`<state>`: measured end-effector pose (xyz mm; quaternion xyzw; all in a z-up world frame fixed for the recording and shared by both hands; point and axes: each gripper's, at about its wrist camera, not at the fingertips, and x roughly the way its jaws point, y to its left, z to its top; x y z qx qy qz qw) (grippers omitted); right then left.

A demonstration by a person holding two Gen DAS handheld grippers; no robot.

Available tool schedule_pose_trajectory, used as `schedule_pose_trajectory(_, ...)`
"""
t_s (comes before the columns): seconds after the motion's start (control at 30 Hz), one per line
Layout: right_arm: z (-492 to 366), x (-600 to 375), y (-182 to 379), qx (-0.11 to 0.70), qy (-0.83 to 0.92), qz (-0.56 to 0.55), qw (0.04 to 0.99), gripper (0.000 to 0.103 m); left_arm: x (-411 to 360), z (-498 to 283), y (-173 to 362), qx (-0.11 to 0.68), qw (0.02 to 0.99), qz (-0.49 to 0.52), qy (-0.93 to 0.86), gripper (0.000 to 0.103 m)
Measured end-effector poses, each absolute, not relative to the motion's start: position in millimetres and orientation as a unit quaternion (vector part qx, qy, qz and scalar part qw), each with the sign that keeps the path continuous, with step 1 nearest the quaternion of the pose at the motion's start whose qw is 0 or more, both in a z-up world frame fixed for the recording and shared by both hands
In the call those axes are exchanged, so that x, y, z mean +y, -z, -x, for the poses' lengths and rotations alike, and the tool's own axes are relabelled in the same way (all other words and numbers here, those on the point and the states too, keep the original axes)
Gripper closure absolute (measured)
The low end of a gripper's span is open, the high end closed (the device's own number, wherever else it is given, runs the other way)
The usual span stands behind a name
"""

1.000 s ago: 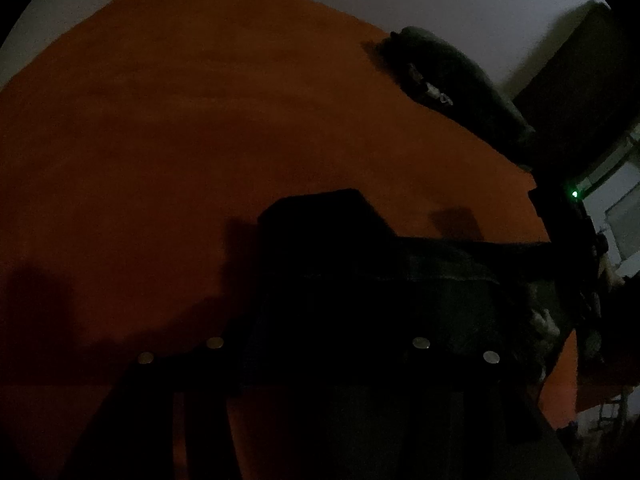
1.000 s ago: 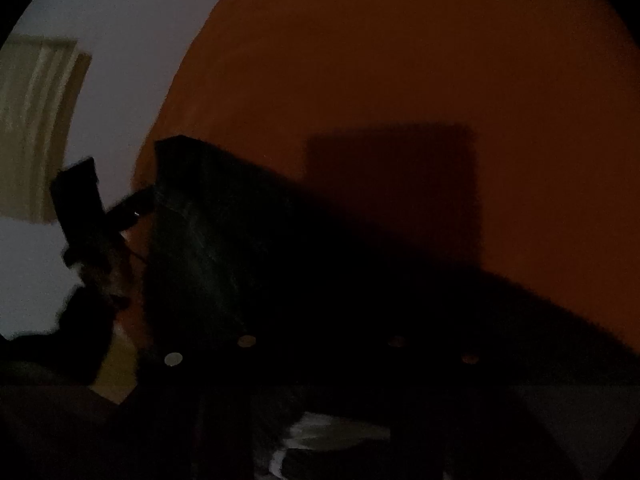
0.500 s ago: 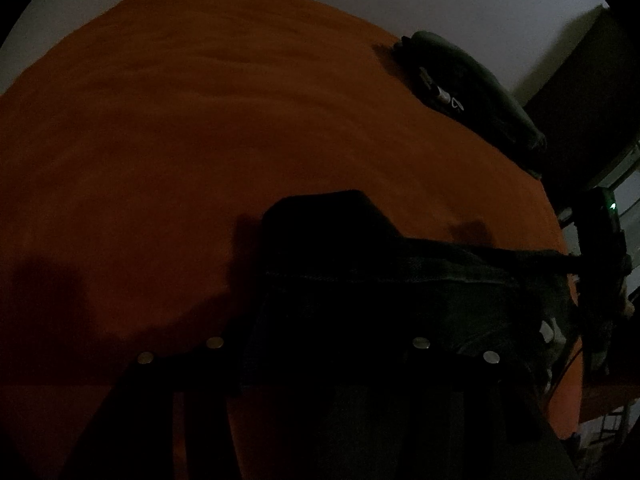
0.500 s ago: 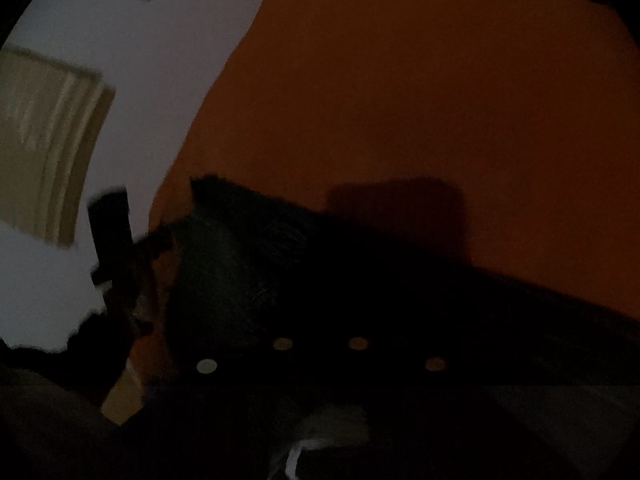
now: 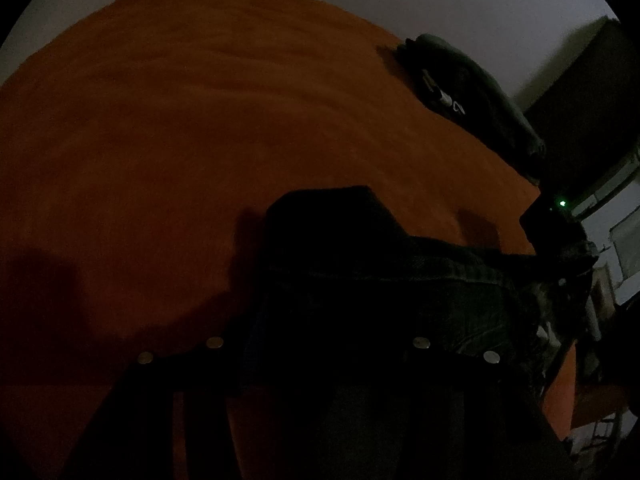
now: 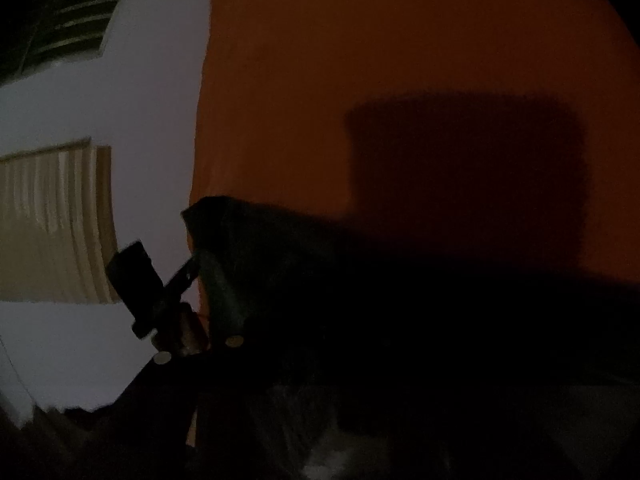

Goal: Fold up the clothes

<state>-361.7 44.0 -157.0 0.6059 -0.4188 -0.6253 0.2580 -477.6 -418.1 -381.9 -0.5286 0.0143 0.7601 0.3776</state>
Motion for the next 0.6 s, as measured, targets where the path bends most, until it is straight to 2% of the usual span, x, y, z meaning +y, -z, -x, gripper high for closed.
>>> schedule_pose_trajectory(0.07,363.5,46.4,161.3,-0.426,0.619,-0.604,0.265,0.064,-414.1,476.0,383.7,0.015,0.376,0.527,-0.762,0.053)
schedule_pose_trajectory(0.27,364.1,62.9,169.3,-0.463,0.595,-0.587,0.295,0.063,-415.1,474.3,388.1,0.012,0.368,0.526,-0.767,0.053)
schedule_pose_trajectory(0.33,366.5,57.3,169.8,-0.469,0.594,-0.581,0.299,0.077,-412.3,474.4,390.6,0.015,0.358,0.527,-0.770,0.053)
schedule_pose_trajectory(0.37,365.9,57.6,169.3,-0.469,0.599,-0.578,0.296,0.088,-411.3,473.9,391.3,0.017,0.353,0.527,-0.773,0.051)
schedule_pose_trajectory(0.47,350.2,63.5,146.4,-0.444,0.654,-0.565,0.236,0.093,-408.7,472.7,393.9,0.018,0.334,0.527,-0.781,0.051)
schedule_pose_trajectory(0.6,305.3,106.5,104.1,-0.446,0.712,-0.531,0.110,0.095,-407.0,472.9,402.2,0.012,0.315,0.538,-0.782,0.051)
